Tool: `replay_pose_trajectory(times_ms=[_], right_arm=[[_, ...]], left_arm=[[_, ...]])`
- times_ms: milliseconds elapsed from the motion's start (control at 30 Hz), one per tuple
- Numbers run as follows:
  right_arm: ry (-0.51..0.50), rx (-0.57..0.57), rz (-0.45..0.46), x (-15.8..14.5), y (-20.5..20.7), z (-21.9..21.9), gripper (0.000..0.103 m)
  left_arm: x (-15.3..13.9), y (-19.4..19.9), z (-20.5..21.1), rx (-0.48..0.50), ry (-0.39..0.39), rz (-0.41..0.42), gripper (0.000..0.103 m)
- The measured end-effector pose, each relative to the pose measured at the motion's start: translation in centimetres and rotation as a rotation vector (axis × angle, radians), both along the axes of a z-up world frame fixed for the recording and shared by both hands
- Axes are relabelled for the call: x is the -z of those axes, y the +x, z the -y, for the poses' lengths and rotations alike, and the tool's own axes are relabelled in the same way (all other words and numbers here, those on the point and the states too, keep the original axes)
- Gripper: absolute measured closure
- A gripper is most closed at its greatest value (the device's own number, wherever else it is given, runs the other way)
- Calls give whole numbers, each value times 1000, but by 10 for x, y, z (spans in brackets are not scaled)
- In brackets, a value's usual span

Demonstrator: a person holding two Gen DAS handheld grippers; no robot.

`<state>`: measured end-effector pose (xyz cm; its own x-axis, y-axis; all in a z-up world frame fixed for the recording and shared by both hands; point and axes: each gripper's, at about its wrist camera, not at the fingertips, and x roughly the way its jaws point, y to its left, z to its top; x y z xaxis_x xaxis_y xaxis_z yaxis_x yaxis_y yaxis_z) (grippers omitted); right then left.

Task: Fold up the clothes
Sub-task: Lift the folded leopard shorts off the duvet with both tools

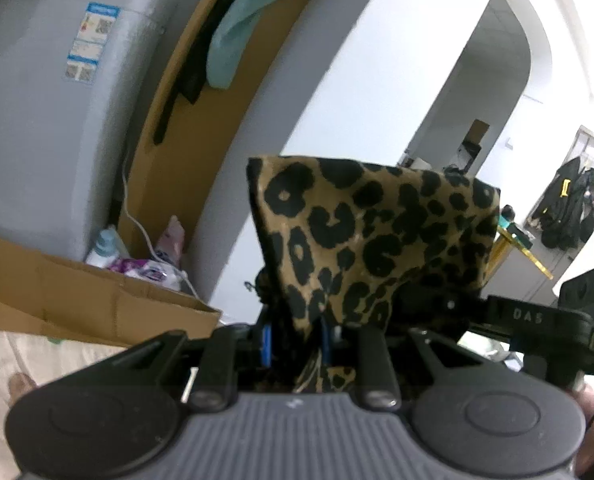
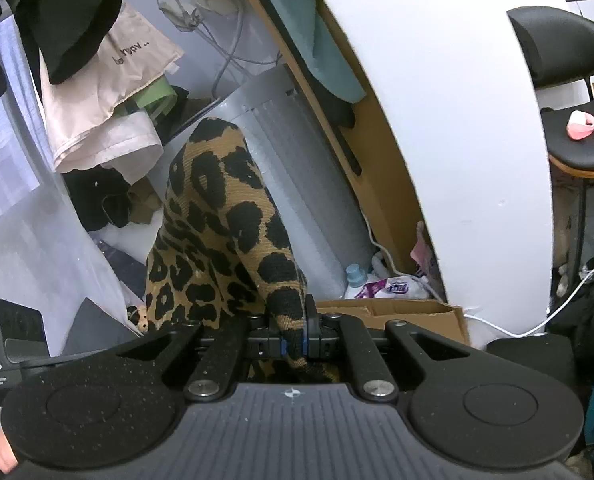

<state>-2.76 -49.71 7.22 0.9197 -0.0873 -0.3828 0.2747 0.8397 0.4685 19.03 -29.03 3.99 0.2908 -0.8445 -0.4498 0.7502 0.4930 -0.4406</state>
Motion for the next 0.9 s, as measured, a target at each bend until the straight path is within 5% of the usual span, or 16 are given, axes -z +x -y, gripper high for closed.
replay_pose_trajectory(times_ms=[367, 900], right_arm=[[-89, 6, -74, 48, -32, 29, 98], [-53, 86, -153, 143, -64, 74, 98]], left_arm=[[64, -23, 38, 72, -11, -2, 80], [183, -28, 83, 92, -64, -217, 80]])
